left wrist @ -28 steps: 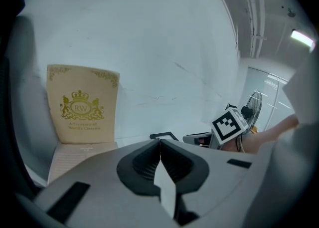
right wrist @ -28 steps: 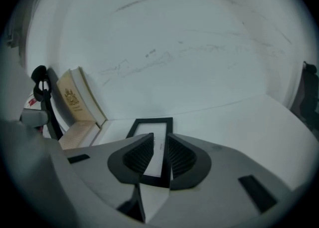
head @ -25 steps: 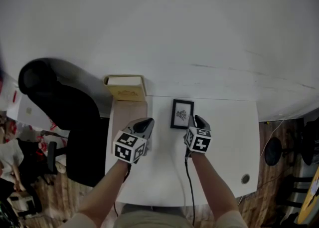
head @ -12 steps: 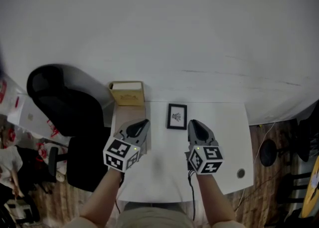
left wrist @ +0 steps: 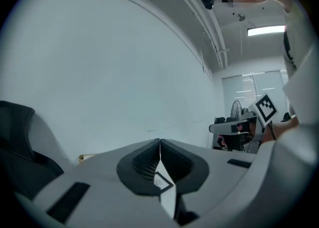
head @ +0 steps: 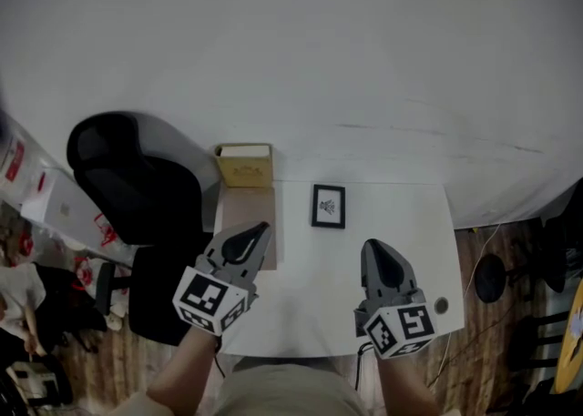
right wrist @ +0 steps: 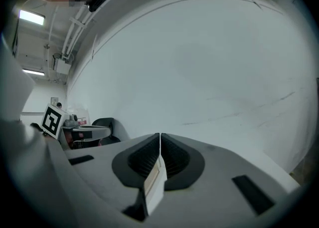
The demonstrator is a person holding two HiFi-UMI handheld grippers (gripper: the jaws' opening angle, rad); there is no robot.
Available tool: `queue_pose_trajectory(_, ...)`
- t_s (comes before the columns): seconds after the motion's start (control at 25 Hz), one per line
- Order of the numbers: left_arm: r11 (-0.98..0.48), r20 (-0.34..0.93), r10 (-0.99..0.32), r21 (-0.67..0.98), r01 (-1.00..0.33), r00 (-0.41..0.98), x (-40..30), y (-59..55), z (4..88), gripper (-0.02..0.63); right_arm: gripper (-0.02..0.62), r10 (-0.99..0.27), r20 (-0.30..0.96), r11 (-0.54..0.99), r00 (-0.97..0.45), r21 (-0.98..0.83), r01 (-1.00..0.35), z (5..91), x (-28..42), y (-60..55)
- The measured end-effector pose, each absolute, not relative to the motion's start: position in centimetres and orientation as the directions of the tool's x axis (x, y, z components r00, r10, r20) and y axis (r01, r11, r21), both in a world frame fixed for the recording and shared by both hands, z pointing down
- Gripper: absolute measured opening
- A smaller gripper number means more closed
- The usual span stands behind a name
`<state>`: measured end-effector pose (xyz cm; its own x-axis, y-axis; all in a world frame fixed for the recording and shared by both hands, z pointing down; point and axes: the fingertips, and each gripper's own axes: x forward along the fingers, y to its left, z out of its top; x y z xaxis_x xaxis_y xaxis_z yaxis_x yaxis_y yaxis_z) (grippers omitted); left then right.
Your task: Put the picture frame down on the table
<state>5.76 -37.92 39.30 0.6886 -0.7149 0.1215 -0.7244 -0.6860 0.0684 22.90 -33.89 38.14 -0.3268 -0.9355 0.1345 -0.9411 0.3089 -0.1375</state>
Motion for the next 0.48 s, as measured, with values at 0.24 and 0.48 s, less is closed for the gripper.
queue_pose_trajectory(0.24, -0.716, 0.078, -0.696, 0.001, -0.698, 0.714, 5.5, -34.5, 36.5, 0.021, 0.023, -0.910, 0.098, 0.396, -0.403, -0.084, -0.914, 35.1, 20.7, -30.4)
queue_pose_trajectory(0.48, -0.751, 0.092, -0.657, 0.009, -0.660, 0.749, 5.3, -32.1, 36.3, 0.021, 0.023, -0.880, 0.109, 0.464, -0.463, -0.017, -0.886, 34.5, 18.3, -27.7)
